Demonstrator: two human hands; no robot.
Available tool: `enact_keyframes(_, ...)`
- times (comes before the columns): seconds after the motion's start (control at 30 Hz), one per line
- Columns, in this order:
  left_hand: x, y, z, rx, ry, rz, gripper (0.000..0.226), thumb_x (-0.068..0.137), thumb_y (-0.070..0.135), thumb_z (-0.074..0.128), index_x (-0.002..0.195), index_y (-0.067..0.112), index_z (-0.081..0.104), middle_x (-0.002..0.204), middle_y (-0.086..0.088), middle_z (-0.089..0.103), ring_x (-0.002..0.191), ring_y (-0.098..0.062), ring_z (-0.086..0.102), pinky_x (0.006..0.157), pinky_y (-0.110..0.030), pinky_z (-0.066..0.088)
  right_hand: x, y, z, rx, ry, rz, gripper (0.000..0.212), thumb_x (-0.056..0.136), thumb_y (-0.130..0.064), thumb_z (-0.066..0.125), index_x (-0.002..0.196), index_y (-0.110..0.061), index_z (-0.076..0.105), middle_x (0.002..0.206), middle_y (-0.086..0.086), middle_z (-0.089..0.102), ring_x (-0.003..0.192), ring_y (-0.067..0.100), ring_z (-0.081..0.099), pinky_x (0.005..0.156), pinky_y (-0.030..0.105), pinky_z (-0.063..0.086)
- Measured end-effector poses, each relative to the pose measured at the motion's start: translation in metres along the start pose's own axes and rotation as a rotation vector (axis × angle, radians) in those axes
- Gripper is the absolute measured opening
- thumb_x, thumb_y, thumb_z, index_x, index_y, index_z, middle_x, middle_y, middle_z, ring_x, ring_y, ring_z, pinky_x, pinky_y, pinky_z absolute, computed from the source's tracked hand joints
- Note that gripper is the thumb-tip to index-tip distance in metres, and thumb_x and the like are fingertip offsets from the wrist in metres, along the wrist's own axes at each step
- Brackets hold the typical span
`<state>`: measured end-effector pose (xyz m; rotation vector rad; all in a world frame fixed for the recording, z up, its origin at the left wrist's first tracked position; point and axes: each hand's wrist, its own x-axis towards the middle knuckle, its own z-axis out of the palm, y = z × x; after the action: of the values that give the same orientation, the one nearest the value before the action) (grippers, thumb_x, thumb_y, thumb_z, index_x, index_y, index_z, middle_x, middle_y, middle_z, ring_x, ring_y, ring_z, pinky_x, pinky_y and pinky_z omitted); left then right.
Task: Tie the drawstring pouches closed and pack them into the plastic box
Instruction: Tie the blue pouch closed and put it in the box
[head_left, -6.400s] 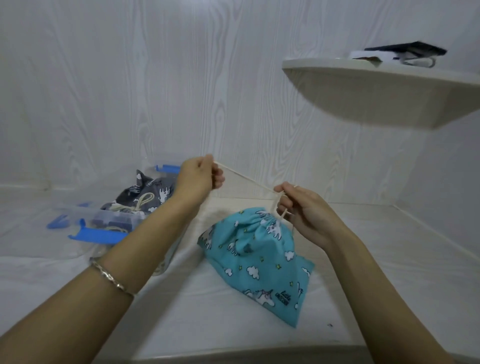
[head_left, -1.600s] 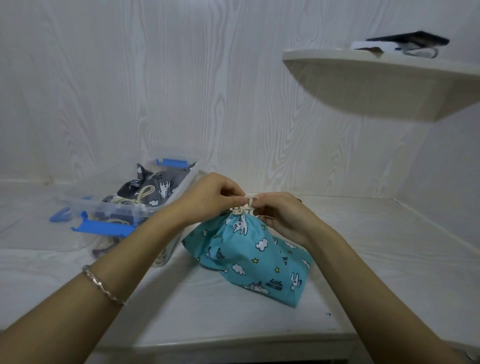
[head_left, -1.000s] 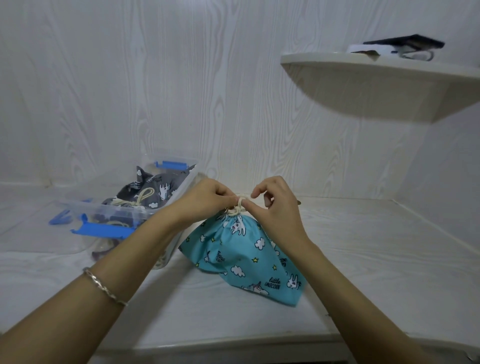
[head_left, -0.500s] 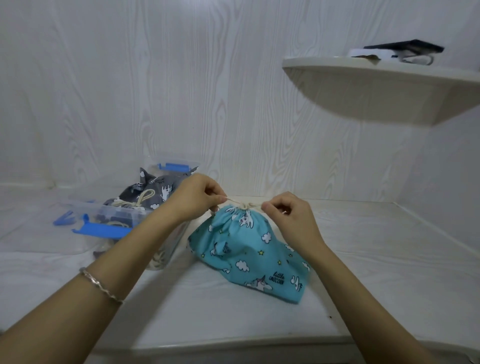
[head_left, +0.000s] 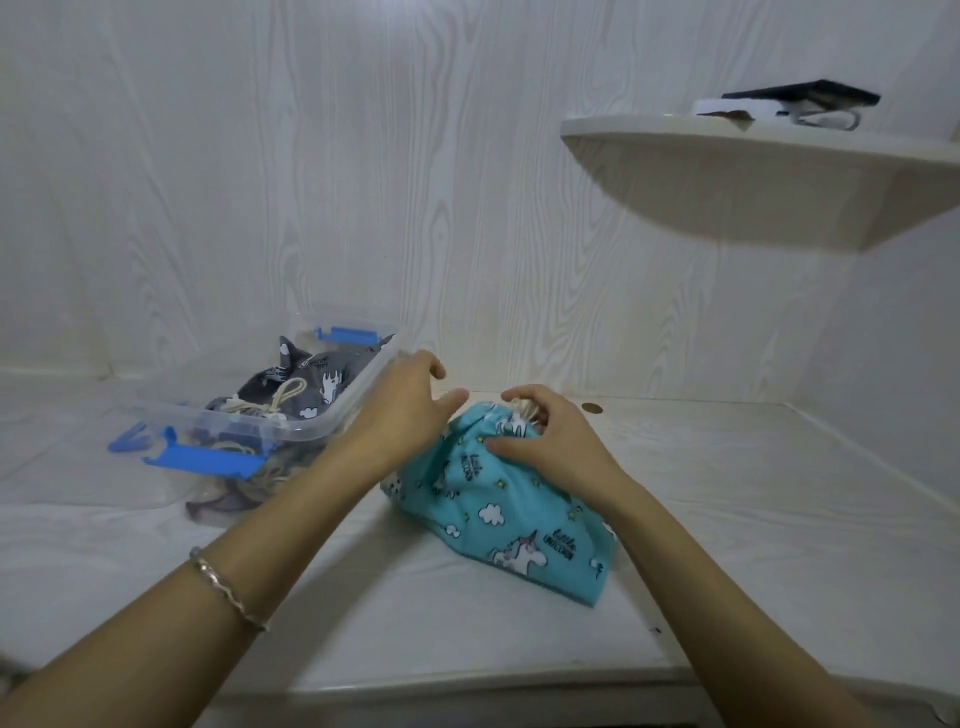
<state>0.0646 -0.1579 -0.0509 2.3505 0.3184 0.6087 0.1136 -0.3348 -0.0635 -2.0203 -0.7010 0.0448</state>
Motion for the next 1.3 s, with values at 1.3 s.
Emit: enact_keyframes(1.3,-0.036,-0.056,-0.155,-0.688,0.065,-0.376,0.016,0.088,0.008,0.051,0.094,0.004,0.066,0.088,-0.012,0.075,0.080,-0.023,0.072,0.081,-0.042,0.059,0.255,-0.113,0.146,-0.655,-0.084,-0.491,0.020,0.088,0.002,0.043,0.097,-0.005,0.060,0.099,0.016,0.063,0.094,0.033,0.055,0.073,0.038,0.043)
